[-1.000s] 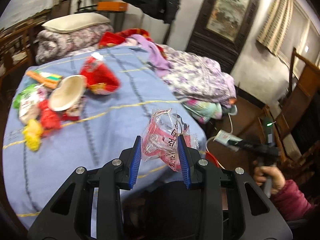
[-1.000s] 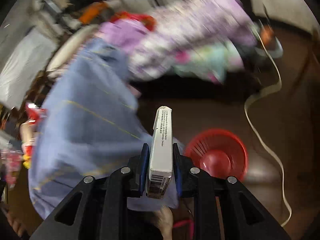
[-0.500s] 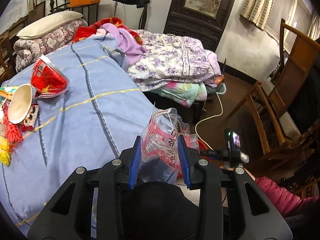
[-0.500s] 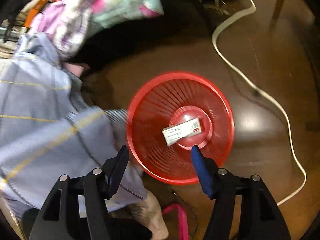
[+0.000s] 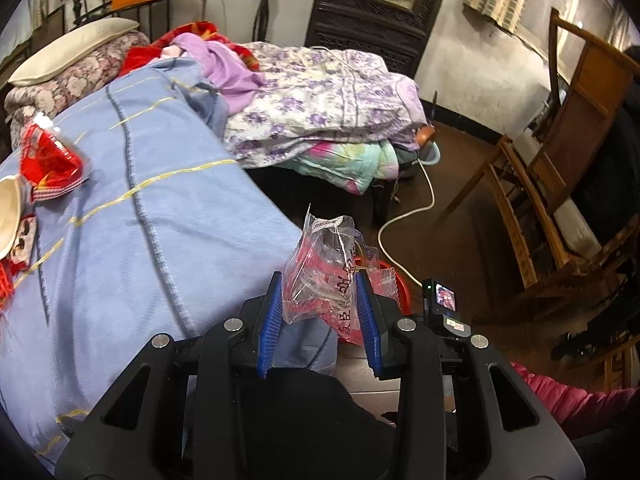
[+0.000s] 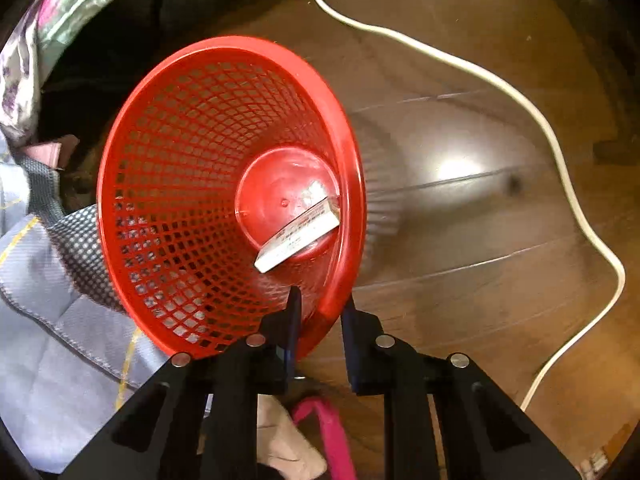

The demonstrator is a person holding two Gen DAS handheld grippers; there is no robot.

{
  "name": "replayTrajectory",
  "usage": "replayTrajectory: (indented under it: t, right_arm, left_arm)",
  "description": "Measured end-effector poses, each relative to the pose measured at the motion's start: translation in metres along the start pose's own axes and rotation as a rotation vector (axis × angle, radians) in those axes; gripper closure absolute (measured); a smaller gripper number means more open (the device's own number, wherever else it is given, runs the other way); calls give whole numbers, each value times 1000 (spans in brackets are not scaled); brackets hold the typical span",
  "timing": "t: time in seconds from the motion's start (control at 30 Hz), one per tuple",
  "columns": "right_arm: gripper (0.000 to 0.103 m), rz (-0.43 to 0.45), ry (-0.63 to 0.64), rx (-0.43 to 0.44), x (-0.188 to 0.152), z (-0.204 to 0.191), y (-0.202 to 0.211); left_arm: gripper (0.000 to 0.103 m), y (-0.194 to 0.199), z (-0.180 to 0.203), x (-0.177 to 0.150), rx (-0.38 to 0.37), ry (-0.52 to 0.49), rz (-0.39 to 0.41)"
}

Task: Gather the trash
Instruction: 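Lower the plastic bag over the red wastebasket and open the left tool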

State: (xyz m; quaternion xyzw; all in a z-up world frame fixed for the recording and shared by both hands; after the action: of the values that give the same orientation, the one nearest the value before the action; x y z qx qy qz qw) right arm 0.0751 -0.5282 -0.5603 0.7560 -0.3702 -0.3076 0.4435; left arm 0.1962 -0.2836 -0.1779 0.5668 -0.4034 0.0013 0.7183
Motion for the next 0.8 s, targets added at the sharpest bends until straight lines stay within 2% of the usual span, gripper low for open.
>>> replayTrajectory:
  t: [0.13, 0.27, 0.33, 0.37, 0.4, 0.5, 0.6, 0.67, 0.73, 0.8]
  right_arm:
    - [87, -29, 28, 12, -18, 3, 6]
    - [88, -86, 12, 21, -46, 23, 9]
    - [80, -117, -14, 21, -50, 32, 7]
    - [67, -110, -34, 22, -48, 36, 13]
    - [60, -81, -42, 34, -43, 37, 23]
    - [56, 58, 6, 48, -25, 25, 73]
    - [50, 225, 29, 141, -6, 6, 139]
    - [48, 331, 36, 215, 3, -4, 183]
    - [45, 412, 64, 257, 8, -16, 218]
    - [44, 468, 102, 290, 12, -24, 250]
  left_arm:
    - [67, -10, 19, 0, -22, -49, -14]
    - [67, -27, 43, -4, -64, -99, -52]
    - [66, -39, 60, -8, -97, -127, -87]
    - [66, -42, 65, -10, -105, -135, -97]
    - [65, -48, 74, -13, -122, -150, -117]
    - [65, -56, 96, -22, -161, -184, -146]
    - [63, -68, 114, -29, -207, -212, -177]
    - [54, -87, 129, -34, -224, -239, -224]
    - [37, -104, 139, -40, -198, -258, -266]
    - [30, -117, 145, -45, -169, -276, -297]
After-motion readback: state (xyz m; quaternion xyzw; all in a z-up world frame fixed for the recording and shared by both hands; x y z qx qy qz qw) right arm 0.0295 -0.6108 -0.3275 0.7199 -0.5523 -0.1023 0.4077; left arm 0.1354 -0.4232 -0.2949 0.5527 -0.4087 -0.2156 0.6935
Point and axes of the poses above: each gripper's, at about its wrist camera, not at the fingertips, and y roughly against the way its jaws point, z to its right, x to its top, the point moved 5 cm from there along -y, roughly the way its jaws point, and after that the axes turned 11 degrees about x, right-handed, at the moved point
